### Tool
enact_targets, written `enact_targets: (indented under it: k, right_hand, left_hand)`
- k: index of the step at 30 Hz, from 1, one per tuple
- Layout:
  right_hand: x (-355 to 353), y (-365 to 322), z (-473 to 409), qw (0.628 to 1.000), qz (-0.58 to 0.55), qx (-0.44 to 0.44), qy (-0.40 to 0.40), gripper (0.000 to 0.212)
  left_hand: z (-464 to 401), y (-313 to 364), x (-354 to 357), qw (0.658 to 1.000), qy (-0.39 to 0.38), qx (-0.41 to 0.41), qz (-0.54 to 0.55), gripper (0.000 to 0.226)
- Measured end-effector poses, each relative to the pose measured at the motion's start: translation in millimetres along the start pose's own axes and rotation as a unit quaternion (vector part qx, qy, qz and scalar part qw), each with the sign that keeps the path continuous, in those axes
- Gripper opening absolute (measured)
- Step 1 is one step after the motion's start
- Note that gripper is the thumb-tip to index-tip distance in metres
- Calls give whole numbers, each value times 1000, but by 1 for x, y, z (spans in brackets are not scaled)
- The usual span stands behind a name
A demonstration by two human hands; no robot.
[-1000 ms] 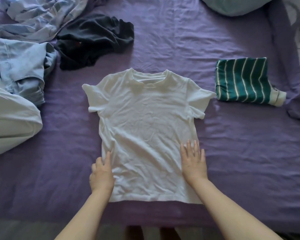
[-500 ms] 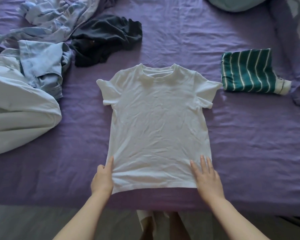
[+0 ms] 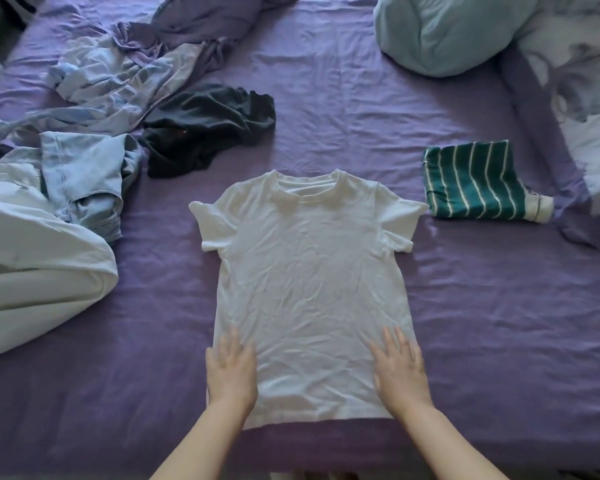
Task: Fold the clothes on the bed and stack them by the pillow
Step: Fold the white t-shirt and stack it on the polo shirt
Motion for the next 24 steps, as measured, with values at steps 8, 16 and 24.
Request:
enact_targets:
  k: [8,16,24]
  right_hand:
    - [-58,17,-115,996,-70,31,35,60]
    - [-113,49,-221,991,-64,-1,116,49]
    - [-141,62,-294,994,71,-10,88,62]
  left_hand:
    - [-99,96,-62,990,0,112,89,56]
    - [-189,188,-142,970,56,224,78,47]
    - [-231,251,-129,952,67,234,183,27]
Point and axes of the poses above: each hand's wrist, its own z-axis away from the middle knuckle, its own x-axis out of the palm, y = z × x, the point moved 7 cm from there along -z, towards the middle knuckle, and after that the axes turned 7 degrees about x, right-handed, at the moved point
